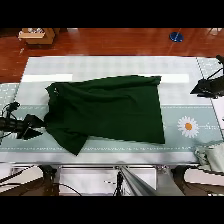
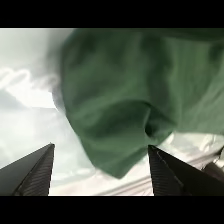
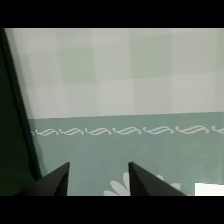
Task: Fold the shirts.
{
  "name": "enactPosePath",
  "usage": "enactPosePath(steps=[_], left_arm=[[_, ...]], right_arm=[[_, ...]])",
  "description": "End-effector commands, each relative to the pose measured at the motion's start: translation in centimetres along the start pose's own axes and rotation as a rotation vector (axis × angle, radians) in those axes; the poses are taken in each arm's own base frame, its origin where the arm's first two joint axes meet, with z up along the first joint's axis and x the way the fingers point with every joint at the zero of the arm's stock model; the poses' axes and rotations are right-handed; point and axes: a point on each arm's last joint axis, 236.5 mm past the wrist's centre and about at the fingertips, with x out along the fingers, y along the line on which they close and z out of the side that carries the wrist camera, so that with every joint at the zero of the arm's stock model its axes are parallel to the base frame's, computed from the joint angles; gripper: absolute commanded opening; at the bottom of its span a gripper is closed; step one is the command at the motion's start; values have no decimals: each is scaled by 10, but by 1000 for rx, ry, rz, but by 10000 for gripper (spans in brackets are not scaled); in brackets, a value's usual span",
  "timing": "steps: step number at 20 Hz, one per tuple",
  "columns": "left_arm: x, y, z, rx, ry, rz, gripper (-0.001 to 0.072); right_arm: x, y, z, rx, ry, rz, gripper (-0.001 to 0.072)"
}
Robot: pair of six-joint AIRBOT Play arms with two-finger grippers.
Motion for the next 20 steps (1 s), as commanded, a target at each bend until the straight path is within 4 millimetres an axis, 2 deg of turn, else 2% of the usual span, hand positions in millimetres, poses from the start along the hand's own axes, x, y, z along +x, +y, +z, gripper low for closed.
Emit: enactPosePath(steps=[1, 3, 4, 6, 8, 10, 12, 13, 15, 17, 20], left_arm=[[14, 3, 12, -5, -18, 12, 700], [26, 1, 18, 6, -17, 38, 696], [33, 0, 22, 7, -16, 54, 642], [46, -1, 26, 10, -8, 79, 416], [54, -1, 29, 10, -8, 94, 54], [53, -1, 27, 10, 0, 95, 29], [50, -1, 22, 2, 17, 81, 29], [48, -3, 20, 18, 26, 73, 29], [45, -6, 16, 58, 32, 67, 29], [41, -9, 17, 72, 18, 70, 29], [39, -11, 18, 86, 9, 70, 29]], right_arm=[[2, 3, 0, 7, -6, 22, 466], [2, 4, 0, 8, -7, 26, 466], [2, 4, 0, 9, -6, 27, 466], [1, 5, -3, 8, 7, 31, 466], [-4, 8, -5, 3, 4, 32, 466], [-14, 9, -5, -3, -17, 24, 466], [-17, 6, -18, 20, 13, 29, 466], [-12, 0, -33, 55, 43, 41, 466], [9, -8, -80, 150, 132, 94, 468], [30, 0, -127, 217, 194, 186, 504], [55, 14, -179, 262, 242, 231, 504]])
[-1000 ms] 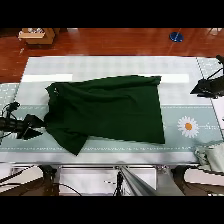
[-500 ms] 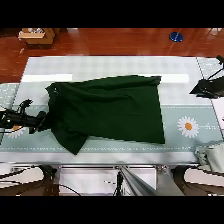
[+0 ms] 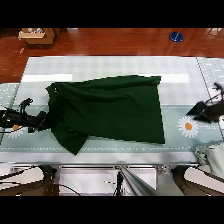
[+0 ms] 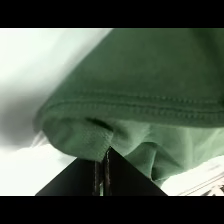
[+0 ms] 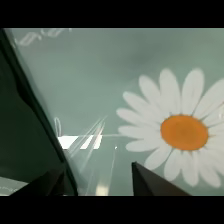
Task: Fold the shirts.
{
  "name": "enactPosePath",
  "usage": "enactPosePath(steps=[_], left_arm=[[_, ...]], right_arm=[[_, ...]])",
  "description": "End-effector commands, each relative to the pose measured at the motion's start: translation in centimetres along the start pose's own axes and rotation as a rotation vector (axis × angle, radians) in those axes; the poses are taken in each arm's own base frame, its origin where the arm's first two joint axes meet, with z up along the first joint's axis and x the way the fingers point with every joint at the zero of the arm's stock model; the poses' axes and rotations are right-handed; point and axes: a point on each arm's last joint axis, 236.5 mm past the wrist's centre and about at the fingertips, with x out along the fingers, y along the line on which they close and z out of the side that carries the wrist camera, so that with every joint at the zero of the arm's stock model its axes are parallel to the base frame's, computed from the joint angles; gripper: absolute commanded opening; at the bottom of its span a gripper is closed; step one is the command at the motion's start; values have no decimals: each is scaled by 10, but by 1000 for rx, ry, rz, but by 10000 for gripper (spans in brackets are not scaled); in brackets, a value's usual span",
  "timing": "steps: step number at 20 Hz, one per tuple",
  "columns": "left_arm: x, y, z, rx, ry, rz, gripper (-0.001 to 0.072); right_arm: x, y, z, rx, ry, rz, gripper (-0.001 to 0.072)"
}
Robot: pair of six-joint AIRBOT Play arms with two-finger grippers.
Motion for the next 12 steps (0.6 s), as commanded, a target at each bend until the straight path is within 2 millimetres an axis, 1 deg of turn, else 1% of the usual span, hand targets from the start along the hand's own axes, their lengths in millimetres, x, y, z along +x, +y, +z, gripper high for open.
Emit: enactPosePath(steps=[1, 3, 6, 7, 10, 12], left_arm=[[-3, -7, -4, 17, 8, -19, 29], [-3, -7, -3, 18, 7, -20, 30], [-3, -8, -4, 30, 8, -25, 29], [-3, -8, -4, 30, 9, -25, 29], [-3, -8, -4, 31, 9, -25, 29], [-3, -8, -5, 31, 12, -26, 30]], right_arm=[[38, 1, -54, 56, 66, 73, 504], [50, 8, -73, 68, 96, 110, 503], [62, 13, -87, 90, 118, 142, 502], [66, 15, -88, 101, 115, 158, 502], [76, 29, -84, 137, 71, 228, 502], [87, 38, -88, 112, 83, 224, 502]])
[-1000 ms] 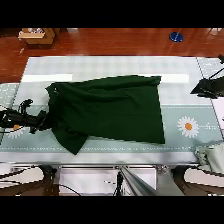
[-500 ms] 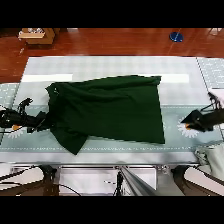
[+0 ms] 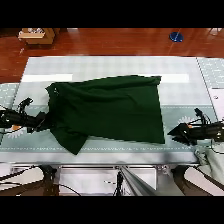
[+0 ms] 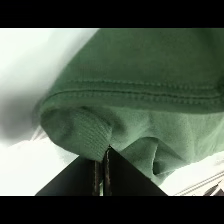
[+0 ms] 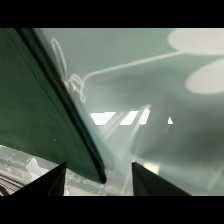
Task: Fold the shirts.
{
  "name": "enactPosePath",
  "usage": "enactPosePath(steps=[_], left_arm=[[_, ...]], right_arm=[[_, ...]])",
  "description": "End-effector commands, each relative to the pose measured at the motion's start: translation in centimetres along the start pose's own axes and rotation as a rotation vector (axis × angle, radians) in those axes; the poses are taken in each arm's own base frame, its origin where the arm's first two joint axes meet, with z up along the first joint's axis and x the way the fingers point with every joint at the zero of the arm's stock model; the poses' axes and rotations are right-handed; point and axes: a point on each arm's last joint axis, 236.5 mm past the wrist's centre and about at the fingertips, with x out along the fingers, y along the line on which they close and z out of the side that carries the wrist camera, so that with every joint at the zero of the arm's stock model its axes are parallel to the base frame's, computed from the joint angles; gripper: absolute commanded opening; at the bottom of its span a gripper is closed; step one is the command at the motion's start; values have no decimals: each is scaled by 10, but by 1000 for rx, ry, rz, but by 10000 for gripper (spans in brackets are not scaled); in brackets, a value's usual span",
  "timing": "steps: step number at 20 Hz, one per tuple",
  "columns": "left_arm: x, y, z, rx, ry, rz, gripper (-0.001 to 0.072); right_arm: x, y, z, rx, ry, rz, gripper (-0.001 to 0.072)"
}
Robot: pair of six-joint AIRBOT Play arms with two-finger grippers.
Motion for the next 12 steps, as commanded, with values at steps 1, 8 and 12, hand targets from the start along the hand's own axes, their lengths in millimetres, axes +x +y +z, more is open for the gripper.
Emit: enactPosePath(steps=[1, 8, 12], left_arm=[[0, -1, -1, 5, 3, -5, 29], [-1, -5, -1, 18, 6, -20, 29], [-17, -54, 11, 119, -87, -184, 28]], right_arm=[[22, 13, -4, -23, -1, 23, 502], [59, 39, -9, -81, 14, -46, 176], [43, 92, -1, -157, 4, 127, 30]])
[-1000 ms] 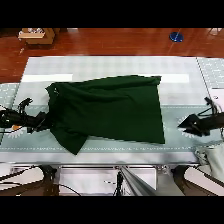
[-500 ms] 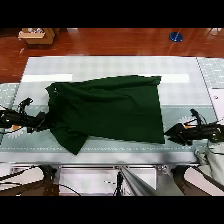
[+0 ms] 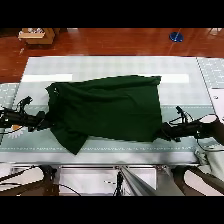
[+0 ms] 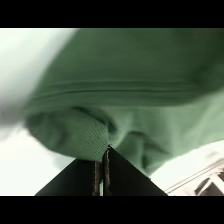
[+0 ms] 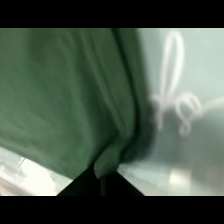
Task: Fold the shirts.
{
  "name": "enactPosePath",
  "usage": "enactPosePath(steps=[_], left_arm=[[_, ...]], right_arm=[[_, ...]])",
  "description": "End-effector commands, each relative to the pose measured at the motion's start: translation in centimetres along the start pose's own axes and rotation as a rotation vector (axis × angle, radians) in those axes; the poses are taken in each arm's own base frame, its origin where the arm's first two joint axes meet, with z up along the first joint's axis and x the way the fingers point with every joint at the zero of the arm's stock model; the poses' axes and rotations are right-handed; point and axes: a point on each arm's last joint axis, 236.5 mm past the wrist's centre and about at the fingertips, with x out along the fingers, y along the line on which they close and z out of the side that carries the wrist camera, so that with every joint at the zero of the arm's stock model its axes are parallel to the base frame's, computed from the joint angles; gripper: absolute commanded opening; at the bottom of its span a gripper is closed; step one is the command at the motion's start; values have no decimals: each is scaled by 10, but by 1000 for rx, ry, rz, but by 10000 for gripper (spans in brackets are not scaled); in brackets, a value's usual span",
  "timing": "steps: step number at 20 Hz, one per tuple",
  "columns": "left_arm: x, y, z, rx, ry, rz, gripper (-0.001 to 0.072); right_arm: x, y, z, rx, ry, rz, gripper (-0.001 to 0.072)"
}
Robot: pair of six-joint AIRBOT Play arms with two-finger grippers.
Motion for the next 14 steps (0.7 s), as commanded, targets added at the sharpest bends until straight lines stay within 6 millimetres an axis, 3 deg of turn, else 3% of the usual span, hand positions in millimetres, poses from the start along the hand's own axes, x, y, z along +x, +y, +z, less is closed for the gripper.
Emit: enactPosePath(steps=[1, 3, 4, 7, 9, 11, 14], left_arm=[[-23, -53, 21, 116, -133, -147, 28], [-63, -98, 41, 230, -293, -205, 28], [-93, -128, 49, 303, -392, -228, 28], [-196, -234, 40, 551, -703, -326, 28], [-267, -299, 13, 715, -942, -345, 28], [-334, -350, -29, 877, -1188, -276, 28], [-416, -401, -108, 1050, -1538, -84, 28]], right_arm=[[-23, 63, 12, -99, -15, 180, 30], [-66, 116, 28, -245, -95, 269, 29], [-92, 143, 36, -324, -158, 299, 30], [-191, 228, 49, -572, -434, 331, 29], [-266, 283, 45, -710, -665, 328, 29], [-344, 330, 30, -808, -913, 320, 29], [-443, 378, -14, -935, -1231, 269, 29]])
